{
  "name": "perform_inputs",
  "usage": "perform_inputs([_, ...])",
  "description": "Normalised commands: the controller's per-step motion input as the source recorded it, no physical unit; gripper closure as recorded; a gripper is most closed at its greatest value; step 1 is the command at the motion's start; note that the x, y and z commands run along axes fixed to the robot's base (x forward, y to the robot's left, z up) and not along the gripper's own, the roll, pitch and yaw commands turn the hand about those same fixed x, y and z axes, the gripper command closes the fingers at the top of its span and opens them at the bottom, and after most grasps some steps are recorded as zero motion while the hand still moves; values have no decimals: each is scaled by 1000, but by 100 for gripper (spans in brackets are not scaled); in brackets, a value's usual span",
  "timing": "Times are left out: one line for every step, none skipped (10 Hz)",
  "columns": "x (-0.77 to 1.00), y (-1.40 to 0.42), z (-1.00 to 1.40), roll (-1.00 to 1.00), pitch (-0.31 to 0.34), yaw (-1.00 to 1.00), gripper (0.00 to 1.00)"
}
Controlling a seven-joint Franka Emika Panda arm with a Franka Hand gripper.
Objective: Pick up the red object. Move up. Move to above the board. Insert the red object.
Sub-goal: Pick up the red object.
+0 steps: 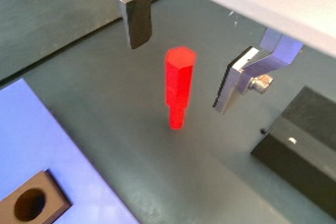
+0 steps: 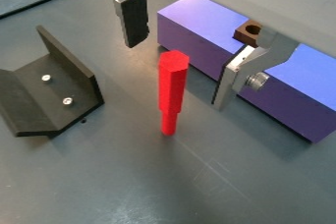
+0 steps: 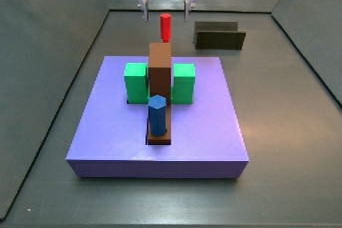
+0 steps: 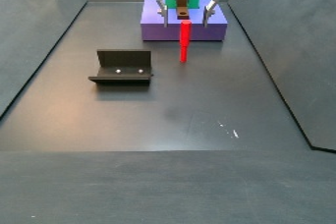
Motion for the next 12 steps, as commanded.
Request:
perform_inputs([-31,46,-494,-17,-136,0,0])
perform_inputs([0,46,-457,0,-106,0,0])
perform_inputs([-9,54,-403,0,-101,0,0])
perform_inputs([-14,34,-226,0,-69,0,0])
perform_inputs([0,77,-54,0,-9,0,0])
perform_inputs([0,46,0,-26,0,0,0])
perform_inputs([-6,94,69,-99,0,-26,0])
perform_inputs([0,0,91,-76,0,-34,0])
perform_inputs([0,0,134,-37,7,-11,0])
perform_inputs([0,0,131,-26,0,-20,0])
perform_inputs([-31,0,91,-9,0,-23,0])
perform_inputs([0,0,171,-30,34,0,0])
